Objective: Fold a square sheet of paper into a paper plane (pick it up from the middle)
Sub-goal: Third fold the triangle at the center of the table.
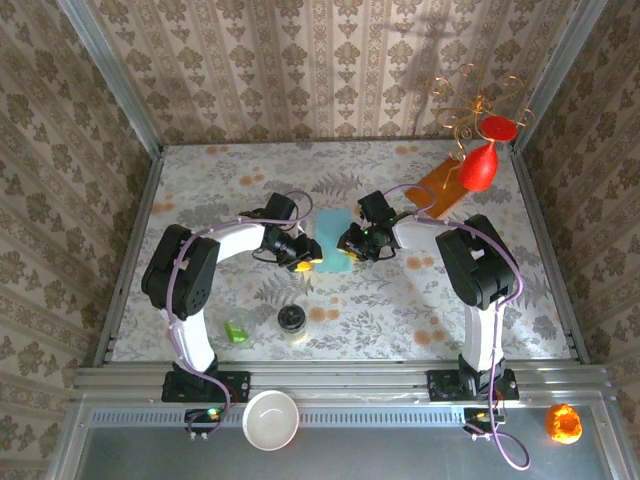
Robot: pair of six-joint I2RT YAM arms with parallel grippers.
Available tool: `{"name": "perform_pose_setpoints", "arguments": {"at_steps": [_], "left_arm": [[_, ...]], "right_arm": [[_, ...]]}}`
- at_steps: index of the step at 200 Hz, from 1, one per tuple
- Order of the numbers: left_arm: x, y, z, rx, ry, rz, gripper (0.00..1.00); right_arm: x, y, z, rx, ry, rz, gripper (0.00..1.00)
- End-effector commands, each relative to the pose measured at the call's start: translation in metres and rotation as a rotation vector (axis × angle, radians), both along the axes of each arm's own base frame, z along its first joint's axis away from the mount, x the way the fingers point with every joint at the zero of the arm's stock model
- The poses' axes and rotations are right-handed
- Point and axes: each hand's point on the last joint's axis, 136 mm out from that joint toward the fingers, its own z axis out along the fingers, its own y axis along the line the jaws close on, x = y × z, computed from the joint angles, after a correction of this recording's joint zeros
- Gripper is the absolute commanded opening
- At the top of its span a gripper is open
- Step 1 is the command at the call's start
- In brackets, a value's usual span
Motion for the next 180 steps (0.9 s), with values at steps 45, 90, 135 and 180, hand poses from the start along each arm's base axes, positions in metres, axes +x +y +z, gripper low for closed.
{"name": "perform_pose_setpoints", "arguments": {"at_steps": [45, 90, 135, 180], "left_arm": [[0.002, -0.012, 0.0, -0.049, 0.029, -0.033, 0.38], [0.0, -0.014, -0.003, -0.03, 0.035, -0.061, 0.38], [0.013, -0.019, 0.013, -0.133, 0.019, -0.037, 0.38], [0.03, -0.022, 0.019, -0.208, 0.019, -0.018, 0.34]], "right_arm": [[-0.017, -0.015, -0.031, -0.045, 0.094, -0.024, 0.3], [-0.015, -0.013, -0.025, -0.031, 0.083, -0.024, 0.3], [-0.014, -0.015, -0.026, -0.032, 0.086, -0.028, 0.3], [-0.014, -0.015, -0.025, -0.025, 0.086, -0.03, 0.3]]}}
